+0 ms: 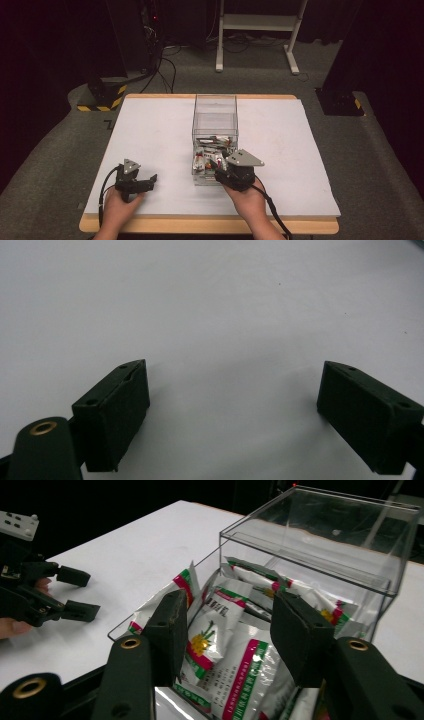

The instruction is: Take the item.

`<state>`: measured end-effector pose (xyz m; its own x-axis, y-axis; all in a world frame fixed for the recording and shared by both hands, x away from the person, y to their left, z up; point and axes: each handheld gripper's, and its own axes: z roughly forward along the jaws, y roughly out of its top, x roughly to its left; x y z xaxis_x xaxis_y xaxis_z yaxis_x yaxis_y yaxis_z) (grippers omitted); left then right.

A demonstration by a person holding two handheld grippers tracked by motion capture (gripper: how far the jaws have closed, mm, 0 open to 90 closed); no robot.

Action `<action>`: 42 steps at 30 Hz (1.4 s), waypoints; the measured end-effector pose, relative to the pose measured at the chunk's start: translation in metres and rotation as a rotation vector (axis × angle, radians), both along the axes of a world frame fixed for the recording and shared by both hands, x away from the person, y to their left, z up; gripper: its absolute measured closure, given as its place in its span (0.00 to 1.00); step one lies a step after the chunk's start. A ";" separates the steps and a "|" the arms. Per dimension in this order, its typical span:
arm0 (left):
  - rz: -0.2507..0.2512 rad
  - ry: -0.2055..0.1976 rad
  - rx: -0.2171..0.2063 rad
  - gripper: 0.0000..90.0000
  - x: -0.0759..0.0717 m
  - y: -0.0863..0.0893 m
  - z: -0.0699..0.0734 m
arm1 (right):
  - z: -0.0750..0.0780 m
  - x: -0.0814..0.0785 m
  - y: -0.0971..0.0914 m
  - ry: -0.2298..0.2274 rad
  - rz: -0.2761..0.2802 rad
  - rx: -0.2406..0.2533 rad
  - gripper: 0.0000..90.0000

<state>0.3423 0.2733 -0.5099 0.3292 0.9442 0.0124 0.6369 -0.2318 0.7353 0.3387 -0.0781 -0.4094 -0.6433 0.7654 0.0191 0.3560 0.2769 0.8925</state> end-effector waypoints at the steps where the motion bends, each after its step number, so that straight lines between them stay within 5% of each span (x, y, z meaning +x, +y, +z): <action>1: 0.000 0.000 0.000 0.15 0.000 0.000 0.000 | -0.001 0.000 0.001 -0.001 0.003 -0.004 0.56; 30: 0.000 0.000 0.000 0.15 0.000 0.000 0.000 | -0.017 0.031 0.021 0.099 -0.015 -0.094 0.67; 42: 0.000 0.000 0.000 0.15 0.000 0.000 0.000 | -0.018 0.029 0.022 0.074 0.021 -0.103 0.96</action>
